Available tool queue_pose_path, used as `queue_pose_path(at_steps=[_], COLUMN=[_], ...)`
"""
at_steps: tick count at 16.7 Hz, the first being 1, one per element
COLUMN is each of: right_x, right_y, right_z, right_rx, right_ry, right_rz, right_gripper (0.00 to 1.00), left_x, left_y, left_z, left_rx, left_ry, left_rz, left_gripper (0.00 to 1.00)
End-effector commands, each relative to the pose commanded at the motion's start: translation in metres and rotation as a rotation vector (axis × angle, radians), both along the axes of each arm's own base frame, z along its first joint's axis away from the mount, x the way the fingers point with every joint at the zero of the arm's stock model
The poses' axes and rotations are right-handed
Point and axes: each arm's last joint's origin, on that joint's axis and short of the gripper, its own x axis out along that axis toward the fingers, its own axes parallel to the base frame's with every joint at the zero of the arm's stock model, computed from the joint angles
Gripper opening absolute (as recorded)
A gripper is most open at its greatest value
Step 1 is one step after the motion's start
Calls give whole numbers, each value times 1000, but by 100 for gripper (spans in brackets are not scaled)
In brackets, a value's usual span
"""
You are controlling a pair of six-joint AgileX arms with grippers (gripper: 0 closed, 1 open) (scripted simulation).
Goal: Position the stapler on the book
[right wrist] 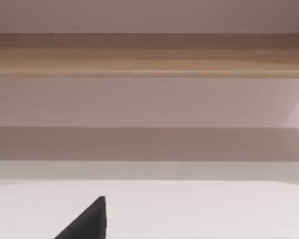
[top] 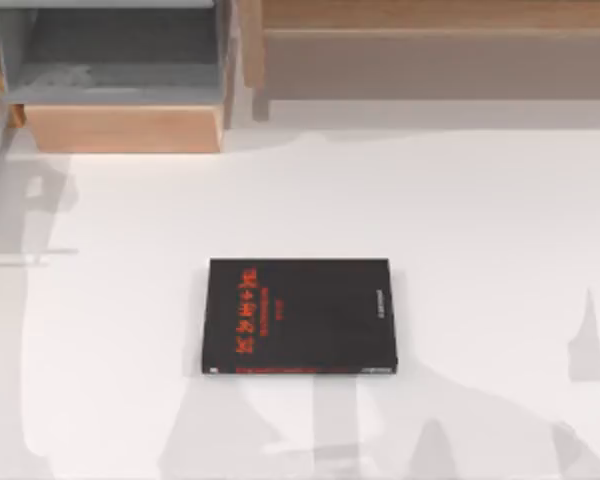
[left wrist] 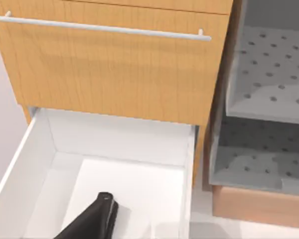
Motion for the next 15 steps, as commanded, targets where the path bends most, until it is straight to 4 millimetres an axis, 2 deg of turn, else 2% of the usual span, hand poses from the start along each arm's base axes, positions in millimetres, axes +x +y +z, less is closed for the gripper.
queue_pose_path(at_steps=[3,7,11,15], right_x=[0,0,0,0], right_y=[0,0,0,0], right_z=[0,0,0,0], right_rx=[0,0,0,0], right_ry=[0,0,0,0], right_rz=[0,0,0,0], right_gripper=[100,100,100,100], left_x=[49,94,132,178], left_y=[25,52,75,99], left_z=[24,29,10,-26], left_rx=[-5,-5,-24,-53], left_ry=[91,217,380,545], left_rz=[16,23,14,-4], left_gripper=[100,100,100,100])
